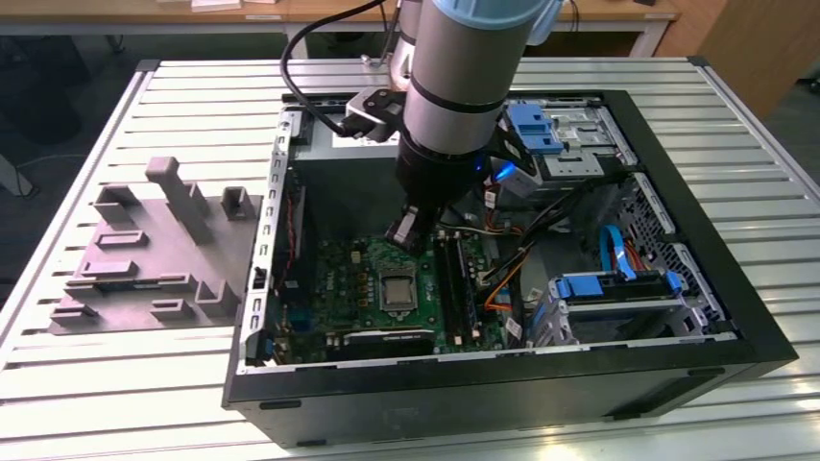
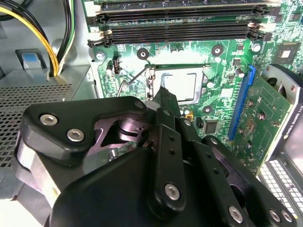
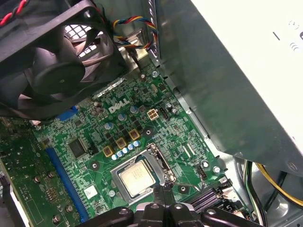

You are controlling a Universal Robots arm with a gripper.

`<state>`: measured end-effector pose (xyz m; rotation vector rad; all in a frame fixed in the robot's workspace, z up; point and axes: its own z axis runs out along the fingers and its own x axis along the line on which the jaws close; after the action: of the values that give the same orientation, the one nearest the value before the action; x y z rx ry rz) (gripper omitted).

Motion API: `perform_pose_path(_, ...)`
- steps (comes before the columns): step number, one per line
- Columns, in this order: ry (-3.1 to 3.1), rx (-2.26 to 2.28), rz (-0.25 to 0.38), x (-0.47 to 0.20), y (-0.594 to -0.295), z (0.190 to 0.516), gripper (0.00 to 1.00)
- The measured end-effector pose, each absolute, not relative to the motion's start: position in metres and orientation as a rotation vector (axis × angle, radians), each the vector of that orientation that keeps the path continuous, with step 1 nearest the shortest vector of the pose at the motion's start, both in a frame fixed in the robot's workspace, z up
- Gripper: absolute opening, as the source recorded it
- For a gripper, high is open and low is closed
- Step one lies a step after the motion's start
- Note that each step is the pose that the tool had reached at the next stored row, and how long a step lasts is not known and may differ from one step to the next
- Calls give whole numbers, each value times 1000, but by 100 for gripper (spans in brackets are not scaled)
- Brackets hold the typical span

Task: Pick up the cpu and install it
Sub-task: 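Install the first cpu locking lever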

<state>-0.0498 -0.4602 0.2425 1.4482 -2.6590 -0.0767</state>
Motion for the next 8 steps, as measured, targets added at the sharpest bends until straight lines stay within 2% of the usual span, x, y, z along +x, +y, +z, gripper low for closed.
perform_pose_path(8, -2668, 1454, -70, -50, -460, 248, 11)
